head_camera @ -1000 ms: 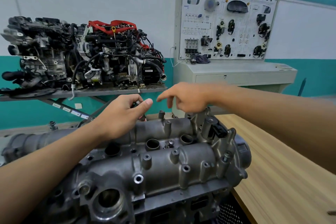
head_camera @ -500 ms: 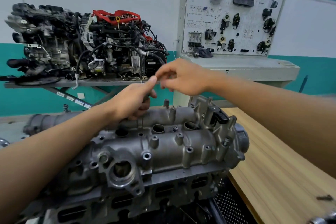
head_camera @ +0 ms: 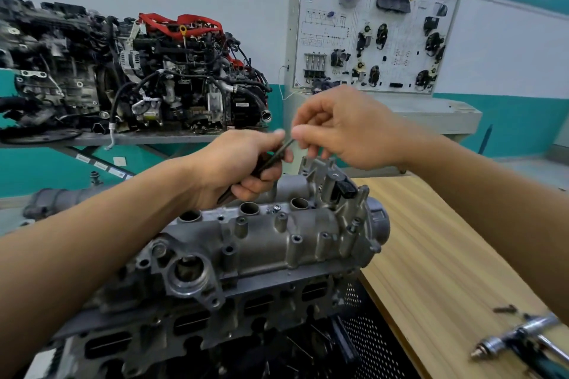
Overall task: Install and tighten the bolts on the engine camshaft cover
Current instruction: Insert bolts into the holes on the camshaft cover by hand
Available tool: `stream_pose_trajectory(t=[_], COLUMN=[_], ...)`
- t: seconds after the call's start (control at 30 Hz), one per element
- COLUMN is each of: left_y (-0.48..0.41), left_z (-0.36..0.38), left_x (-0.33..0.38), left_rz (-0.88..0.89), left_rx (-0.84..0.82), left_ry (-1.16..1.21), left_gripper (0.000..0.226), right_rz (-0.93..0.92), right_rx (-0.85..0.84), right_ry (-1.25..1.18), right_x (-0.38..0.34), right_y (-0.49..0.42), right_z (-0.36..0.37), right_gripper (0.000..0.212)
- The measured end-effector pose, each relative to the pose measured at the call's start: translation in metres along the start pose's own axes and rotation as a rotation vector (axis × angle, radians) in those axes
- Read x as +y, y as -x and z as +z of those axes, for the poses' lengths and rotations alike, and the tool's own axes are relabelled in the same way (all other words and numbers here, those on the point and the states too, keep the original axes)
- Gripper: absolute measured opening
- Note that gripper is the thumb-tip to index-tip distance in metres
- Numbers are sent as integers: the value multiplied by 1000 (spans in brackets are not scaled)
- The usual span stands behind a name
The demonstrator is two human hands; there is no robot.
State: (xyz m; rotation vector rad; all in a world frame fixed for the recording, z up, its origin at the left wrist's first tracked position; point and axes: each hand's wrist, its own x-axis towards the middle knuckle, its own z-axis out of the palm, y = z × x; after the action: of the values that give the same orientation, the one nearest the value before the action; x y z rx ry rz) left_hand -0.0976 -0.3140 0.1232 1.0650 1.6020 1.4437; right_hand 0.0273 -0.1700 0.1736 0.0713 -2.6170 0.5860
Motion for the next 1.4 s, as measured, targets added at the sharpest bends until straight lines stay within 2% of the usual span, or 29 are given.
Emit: stream_pose_trajectory(t=[0.1, 0.23, 0.33, 0.5, 0.7, 0.93, 1.4], left_y=[9, 20, 26, 38, 38, 41, 42], left_z=[1, -1, 1, 0, -1, -1, -4], left_x=[-8, -12, -9, -8, -12, -14, -10], left_rz=[-40, -21, 16, 40, 26, -60, -101], left_rx=[2, 82, 142, 172, 184, 103, 185], left_ry=[-144, -198, -205, -224, -204, -266, -126], left_gripper=[32, 32, 32, 30, 29, 29, 30], right_rz=[-3, -42, -55, -80, -94, -88, -105], right_rx=[76, -59, -54, -79, 20, -13, -95], right_ry=[70, 250, 282, 311, 283, 342, 338], right_x=[0, -4, -3, -4, -7, -11, -17], right_y=[24, 55, 61, 64, 60, 62, 66], right_z=[-8, 17, 31, 41, 35, 33, 27], right_gripper=[10, 8, 9, 11, 7, 11, 9])
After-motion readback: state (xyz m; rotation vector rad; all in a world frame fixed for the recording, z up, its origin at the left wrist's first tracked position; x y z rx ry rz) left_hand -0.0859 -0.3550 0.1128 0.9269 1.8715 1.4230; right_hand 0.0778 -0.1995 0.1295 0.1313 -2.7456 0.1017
